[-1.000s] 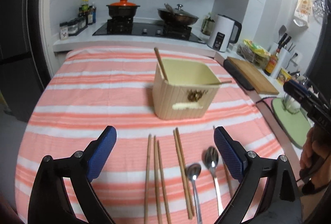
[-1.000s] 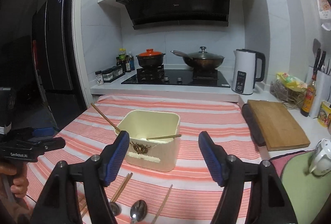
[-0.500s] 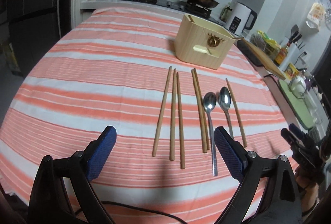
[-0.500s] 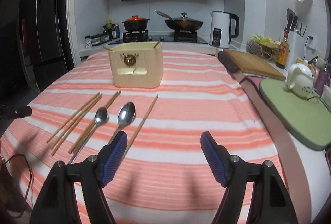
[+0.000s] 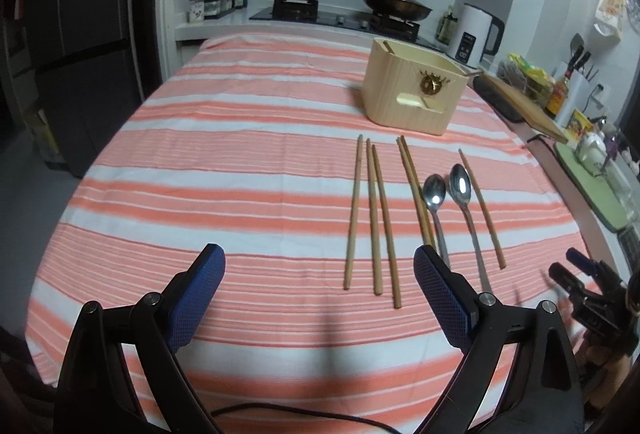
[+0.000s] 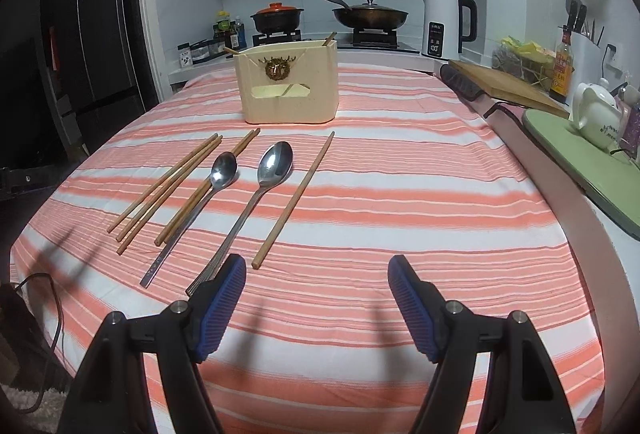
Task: Organize utensils
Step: 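Withdraw both open tools back over the remaining utensils, then close the right tool on a lone chopstick while the left tool grasps another chopstick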
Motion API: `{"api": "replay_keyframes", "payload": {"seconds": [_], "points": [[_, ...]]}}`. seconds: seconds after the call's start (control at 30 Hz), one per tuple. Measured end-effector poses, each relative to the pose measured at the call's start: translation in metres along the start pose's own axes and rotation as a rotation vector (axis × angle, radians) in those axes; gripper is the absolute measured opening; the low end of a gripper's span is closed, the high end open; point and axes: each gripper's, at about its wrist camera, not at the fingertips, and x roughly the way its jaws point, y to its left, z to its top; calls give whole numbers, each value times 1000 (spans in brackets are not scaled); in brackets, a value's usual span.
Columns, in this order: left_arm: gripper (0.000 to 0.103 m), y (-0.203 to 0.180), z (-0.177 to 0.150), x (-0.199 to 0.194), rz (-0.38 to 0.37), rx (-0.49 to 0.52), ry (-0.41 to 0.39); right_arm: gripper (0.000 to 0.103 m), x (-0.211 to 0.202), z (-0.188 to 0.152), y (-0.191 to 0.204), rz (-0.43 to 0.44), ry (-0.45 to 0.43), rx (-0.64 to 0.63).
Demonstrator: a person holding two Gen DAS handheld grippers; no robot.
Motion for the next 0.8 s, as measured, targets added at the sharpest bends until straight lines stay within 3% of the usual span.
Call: {"api": "replay_keyframes", "payload": {"seconds": [0.3,0.57,0.8], "points": [[96,-8,-19,21,-29,76,61,75,2,-2,7,3,5,-19],[96,-5,-24,39,-43,46,78,75,8,-4,14,15,20,-32],[91,-3,-29,64,-41,24,119,75,38,0,34,35,84,-96]]}}
